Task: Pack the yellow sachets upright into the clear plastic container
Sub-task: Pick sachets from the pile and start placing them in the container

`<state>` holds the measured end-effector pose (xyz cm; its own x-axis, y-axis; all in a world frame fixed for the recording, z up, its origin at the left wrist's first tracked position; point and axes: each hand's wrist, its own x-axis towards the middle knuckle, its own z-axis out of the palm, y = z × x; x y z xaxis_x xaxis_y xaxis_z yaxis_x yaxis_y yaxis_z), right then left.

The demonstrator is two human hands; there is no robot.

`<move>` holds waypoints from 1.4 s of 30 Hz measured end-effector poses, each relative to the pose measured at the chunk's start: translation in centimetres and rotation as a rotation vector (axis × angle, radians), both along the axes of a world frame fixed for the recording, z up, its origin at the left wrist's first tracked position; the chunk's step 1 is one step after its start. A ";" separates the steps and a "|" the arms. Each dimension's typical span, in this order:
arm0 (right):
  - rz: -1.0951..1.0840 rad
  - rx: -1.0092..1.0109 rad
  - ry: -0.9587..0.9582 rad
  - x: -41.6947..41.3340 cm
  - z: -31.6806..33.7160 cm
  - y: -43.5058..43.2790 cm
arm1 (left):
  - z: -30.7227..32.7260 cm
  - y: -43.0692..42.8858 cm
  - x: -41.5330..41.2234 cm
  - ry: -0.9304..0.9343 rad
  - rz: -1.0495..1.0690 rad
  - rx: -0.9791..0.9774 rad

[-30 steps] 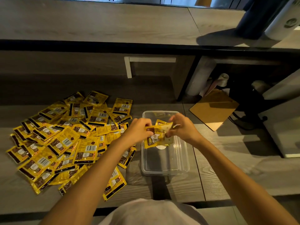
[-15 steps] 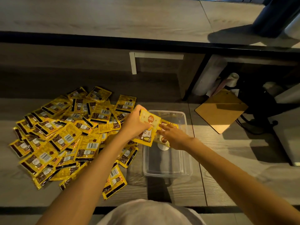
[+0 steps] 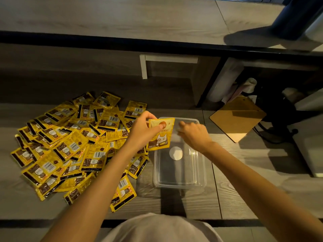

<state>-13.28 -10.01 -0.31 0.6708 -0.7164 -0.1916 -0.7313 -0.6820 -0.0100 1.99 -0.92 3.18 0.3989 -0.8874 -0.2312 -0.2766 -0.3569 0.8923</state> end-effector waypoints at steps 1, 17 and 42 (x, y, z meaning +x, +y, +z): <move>-0.092 0.001 -0.126 -0.4 0.2 0.0 | 0.2 0.2 0.0 0.013 -0.002 -0.023; -0.562 0.576 -0.934 -6.2 -0.3 4.5 | -2.5 2.7 -4.8 -0.337 -0.626 0.140; 0.025 0.508 -0.238 -8.2 -0.4 10.3 | -4.2 6.6 -3.7 -0.898 -1.146 0.283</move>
<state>-21.47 0.25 -0.69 0.7534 -0.5571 -0.3493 -0.6522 -0.5657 -0.5045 -1.72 5.66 -1.04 -0.3704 -0.7783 -0.5070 -0.9288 0.3023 0.2143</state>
